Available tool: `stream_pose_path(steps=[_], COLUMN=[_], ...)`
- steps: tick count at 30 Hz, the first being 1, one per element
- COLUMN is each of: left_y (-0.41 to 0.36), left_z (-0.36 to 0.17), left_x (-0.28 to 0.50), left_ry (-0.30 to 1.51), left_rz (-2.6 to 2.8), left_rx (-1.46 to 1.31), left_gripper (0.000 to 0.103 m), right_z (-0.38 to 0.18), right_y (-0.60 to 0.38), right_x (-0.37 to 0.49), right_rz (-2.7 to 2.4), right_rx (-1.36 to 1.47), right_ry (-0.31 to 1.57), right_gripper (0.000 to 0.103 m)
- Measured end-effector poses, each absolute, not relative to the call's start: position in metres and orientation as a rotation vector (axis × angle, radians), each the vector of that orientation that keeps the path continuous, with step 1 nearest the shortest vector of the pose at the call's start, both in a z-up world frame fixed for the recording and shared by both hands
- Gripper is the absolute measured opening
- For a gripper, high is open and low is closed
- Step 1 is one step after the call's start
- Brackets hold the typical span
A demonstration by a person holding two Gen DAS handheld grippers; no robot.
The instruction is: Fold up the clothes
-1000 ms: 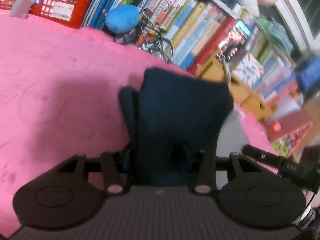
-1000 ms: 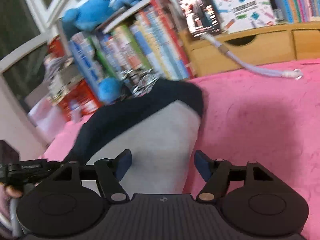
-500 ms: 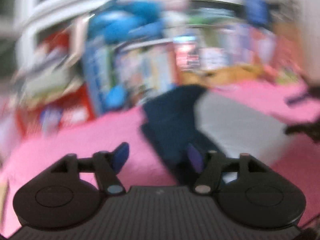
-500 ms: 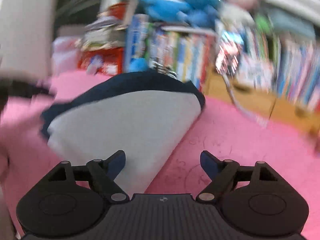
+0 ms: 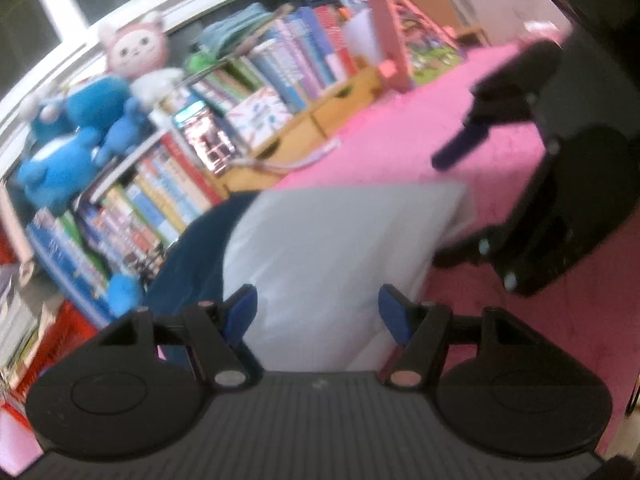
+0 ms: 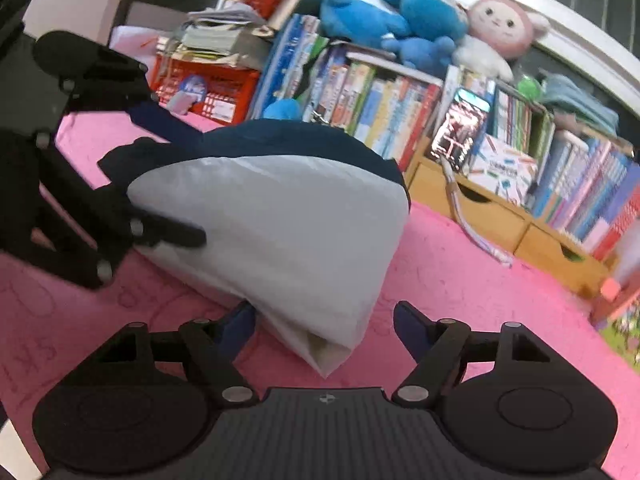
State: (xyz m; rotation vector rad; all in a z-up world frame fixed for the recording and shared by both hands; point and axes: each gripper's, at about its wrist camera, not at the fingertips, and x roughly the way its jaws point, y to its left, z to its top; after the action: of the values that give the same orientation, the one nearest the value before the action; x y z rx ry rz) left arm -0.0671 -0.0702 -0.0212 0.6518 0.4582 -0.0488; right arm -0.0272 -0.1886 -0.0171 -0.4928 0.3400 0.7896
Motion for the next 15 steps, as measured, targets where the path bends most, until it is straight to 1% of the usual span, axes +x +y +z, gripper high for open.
stream_pose_path(steps=[8, 14, 15], left_y=[-0.058, -0.052, -0.051], left_z=[-0.029, -0.041, -0.043], left_x=[-0.083, -0.079, -0.077], left_ry=[0.531, 0.539, 0.537], left_rz=[-0.01, 0.064, 0.074], left_rx=[0.746, 0.813, 0.821], left_gripper=[0.067, 0.067, 0.06], right_z=[-0.009, -0.014, -0.015], right_y=[-0.212, -0.189, -0.183], right_x=[-0.025, -0.032, -0.033], right_rz=[0.798, 0.821, 0.828], right_rx=[-0.391, -0.474, -0.481], right_ry=[0.348, 0.336, 0.336], right_gripper=[0.075, 0.076, 0.076])
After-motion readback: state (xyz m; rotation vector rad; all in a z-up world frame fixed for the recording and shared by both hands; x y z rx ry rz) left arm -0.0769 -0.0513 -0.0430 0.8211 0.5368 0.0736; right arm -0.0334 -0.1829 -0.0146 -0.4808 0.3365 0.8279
